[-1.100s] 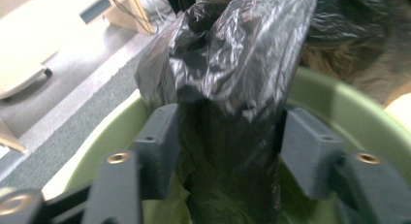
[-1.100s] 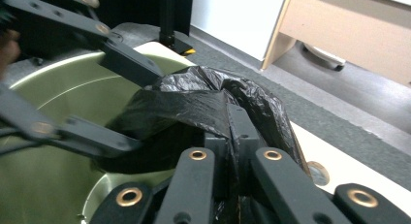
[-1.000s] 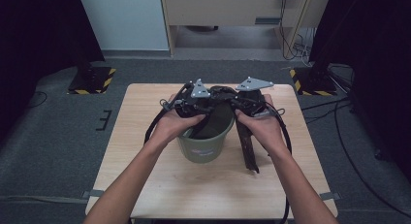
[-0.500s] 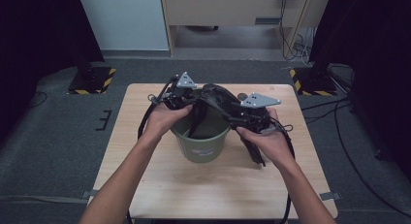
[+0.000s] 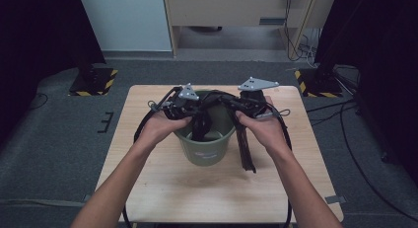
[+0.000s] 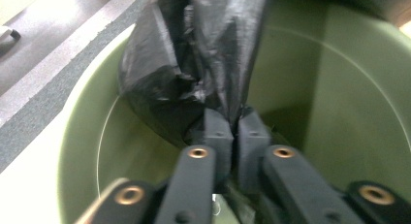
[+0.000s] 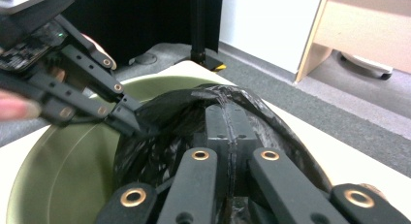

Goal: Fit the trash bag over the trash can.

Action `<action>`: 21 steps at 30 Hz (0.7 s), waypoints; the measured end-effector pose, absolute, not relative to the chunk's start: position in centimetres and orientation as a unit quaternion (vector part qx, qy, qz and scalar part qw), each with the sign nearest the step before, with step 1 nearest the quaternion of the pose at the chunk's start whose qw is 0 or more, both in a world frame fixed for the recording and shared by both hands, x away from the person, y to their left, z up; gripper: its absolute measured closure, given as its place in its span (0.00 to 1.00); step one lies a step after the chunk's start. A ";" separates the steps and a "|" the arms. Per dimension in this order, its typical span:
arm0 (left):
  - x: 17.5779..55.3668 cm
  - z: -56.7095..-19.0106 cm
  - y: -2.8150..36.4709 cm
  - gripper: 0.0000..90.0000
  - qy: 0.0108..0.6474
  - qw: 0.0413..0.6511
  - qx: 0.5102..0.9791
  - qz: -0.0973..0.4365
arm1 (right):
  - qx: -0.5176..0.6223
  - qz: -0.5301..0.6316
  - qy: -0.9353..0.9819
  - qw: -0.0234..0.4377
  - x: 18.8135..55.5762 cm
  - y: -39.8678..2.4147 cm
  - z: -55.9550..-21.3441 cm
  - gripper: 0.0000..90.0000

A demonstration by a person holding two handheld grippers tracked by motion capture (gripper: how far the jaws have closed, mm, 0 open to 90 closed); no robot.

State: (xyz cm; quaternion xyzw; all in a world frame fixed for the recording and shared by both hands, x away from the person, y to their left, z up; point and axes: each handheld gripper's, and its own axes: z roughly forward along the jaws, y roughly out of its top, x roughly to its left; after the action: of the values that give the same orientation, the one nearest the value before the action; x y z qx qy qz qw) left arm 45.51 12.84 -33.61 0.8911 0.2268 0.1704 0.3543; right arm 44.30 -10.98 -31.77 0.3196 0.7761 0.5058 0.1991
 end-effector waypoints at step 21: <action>46.4 -32.4 12.2 0.99 0.239 0.390 0.863 0.215 | 0.300 0.498 0.788 0.203 43.0 -10.0 -32.8 0.64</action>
State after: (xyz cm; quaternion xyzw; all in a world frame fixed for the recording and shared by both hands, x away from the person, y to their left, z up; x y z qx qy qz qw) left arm 46.37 12.24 -32.39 0.8629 0.2387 0.2152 0.3899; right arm 43.05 -9.97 -32.85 0.2998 0.7882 0.4978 0.2026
